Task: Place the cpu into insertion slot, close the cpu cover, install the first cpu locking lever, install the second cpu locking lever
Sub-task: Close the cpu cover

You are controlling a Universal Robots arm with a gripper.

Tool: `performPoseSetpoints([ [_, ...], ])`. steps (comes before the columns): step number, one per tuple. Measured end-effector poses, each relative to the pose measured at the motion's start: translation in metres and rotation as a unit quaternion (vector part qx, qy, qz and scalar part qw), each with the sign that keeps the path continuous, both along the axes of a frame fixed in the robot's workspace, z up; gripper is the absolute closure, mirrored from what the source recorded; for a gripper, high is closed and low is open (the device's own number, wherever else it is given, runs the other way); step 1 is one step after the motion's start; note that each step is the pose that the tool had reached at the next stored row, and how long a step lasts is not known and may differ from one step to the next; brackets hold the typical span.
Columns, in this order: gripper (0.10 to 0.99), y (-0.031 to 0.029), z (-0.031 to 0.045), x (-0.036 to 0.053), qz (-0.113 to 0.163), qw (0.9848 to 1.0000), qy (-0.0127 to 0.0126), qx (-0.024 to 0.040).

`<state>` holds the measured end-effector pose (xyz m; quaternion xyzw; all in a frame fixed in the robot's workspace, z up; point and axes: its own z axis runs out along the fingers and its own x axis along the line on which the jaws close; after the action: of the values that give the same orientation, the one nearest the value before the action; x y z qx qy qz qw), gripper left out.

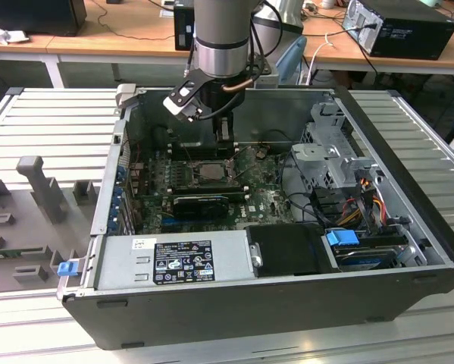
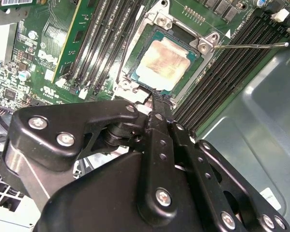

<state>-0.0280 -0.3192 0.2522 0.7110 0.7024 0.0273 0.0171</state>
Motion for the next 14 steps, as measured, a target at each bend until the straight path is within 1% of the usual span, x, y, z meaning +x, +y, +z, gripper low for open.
performPoseSetpoints([
  [11, 0.98, 0.0005, 0.001, 0.0, 0.0, 1.0, 0.0, -0.0007],
  [14, 0.98, 0.0006, 0.003, 0.0002, 0.0, 1.0, 0.0, -0.0007],
])
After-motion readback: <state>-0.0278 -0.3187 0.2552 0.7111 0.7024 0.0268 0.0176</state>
